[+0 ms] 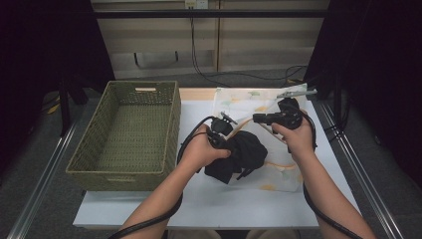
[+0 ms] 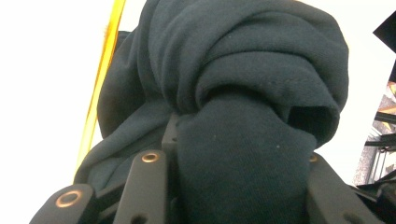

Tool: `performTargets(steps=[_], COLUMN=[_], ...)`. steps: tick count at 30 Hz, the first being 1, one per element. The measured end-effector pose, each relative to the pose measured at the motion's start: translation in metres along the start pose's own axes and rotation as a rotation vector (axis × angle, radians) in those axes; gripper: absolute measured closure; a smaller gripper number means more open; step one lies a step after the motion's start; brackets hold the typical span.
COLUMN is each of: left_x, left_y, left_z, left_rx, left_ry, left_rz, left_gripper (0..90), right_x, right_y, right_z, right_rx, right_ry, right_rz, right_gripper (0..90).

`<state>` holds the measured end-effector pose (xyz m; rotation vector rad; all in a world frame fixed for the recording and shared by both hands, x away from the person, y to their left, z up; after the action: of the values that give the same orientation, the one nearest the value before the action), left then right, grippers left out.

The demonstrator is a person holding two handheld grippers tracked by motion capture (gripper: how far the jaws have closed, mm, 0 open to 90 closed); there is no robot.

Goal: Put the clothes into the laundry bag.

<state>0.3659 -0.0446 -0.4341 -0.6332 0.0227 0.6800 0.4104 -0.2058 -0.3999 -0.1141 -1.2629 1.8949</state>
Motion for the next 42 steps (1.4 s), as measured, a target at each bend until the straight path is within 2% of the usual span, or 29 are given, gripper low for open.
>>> performTargets(steps=[5, 8, 12, 13, 14, 18, 21, 23, 24, 25, 26, 27, 30, 33, 35, 36, 39, 40, 42], left_x=[0.002, -0.002, -0.007, -0.009, -0.009, -0.012, -0.013, -0.011, -0.01, -0.008, -0.006, -0.005, -0.002, 0.0, -0.001, 0.0, -0.001, -0.001, -0.002], left_y=[0.001, 0.001, -0.002, -0.004, -0.005, -0.011, -0.016, -0.016, -0.015, -0.014, -0.012, -0.012, -0.007, -0.003, -0.001, 0.001, 0.008, 0.01, 0.013], left_z=[-0.002, -0.002, -0.001, -0.002, -0.001, -0.001, -0.005, -0.008, -0.011, -0.013, -0.017, -0.021, -0.028, -0.033, -0.035, -0.035, -0.039, -0.04, -0.042], left_rx=[-0.001, 0.001, -0.011, -0.03, -0.028, -0.056, -0.099, -0.103, -0.097, -0.097, -0.093, -0.107, -0.09, -0.076, -0.07, -0.047, 0.012, 0.032, 0.036], left_ry=[-0.014, -0.008, 0.033, 0.045, 0.051, 0.02, 0.0, -0.026, -0.048, -0.068, -0.069, -0.065, -0.062, -0.06, -0.062, -0.067, -0.063, -0.07, -0.081], left_rz=[0.014, 0.003, 0.004, 0.019, 0.011, -0.016, -0.009, -0.019, -0.037, -0.037, -0.036, -0.004, 0.008, 0.003, 0.023, -0.001, -0.001, -0.013, -0.032], left_gripper=[63.3, 63.3, 63.6, 63.7, 63.8, 64.0, 64.1, 64.1, 64.0, 63.9, 63.6, 63.1, 59.4, 53.4, 48.8, 45.5, 36.1, 34.4, 29.6], right_x=[-0.001, -0.001, 0.0, 0.0, 0.001, 0.001, 0.001, 0.001, 0.001, 0.001, 0.001, 0.001, 0.001, 0.002, 0.002, 0.001, 0.001, 0.002, 0.002], right_y=[0.0, 0.001, 0.0, 0.0, 0.0, -0.001, -0.001, -0.001, -0.001, -0.001, -0.001, -0.001, 0.0, 0.0, 0.001, 0.001, 0.002, 0.003, 0.004], right_z=[0.001, 0.0, -0.001, -0.001, -0.001, -0.001, -0.002, -0.001, -0.001, 0.0, 0.0, 0.0, 0.0, -0.001, -0.001, -0.001, -0.002, -0.002, -0.003], right_rx=[0.0, 0.001, 0.002, 0.002, 0.001, 0.001, -0.002, 0.0, 0.0, -0.001, -0.001, -0.002, 0.001, 0.005, 0.004, 0.006, 0.011, 0.016, 0.023], right_ry=[0.001, 0.004, 0.0, 0.0, -0.001, -0.005, -0.007, -0.005, -0.007, -0.007, -0.006, -0.006, -0.007, -0.007, -0.009, -0.008, -0.006, -0.008, -0.004], right_rz=[-0.001, -0.001, 0.002, 0.003, 0.001, 0.002, 0.003, 0.001, 0.0, 0.002, 0.002, 0.001, 0.003, 0.001, 0.003, 0.005, 0.009, 0.005, 0.006], right_gripper=[89.6, 89.7, 89.7, 89.7, 89.7, 89.7, 89.7, 89.7, 89.7, 89.6, 89.6, 89.6, 89.7, 89.6, 89.7, 89.7, 89.7, 89.6, 89.7])
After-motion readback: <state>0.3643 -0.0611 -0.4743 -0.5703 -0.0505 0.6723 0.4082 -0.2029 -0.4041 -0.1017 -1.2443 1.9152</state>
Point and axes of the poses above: each handheld gripper's, and its own axes: z roughly backward along the jaws, y roughly out of its underside, x roughly to its left, the point moved 6 cm from there along -z, roughly forward along the jaws, and after that the axes turned 7 degrees about -y, right-handed, at the moved point
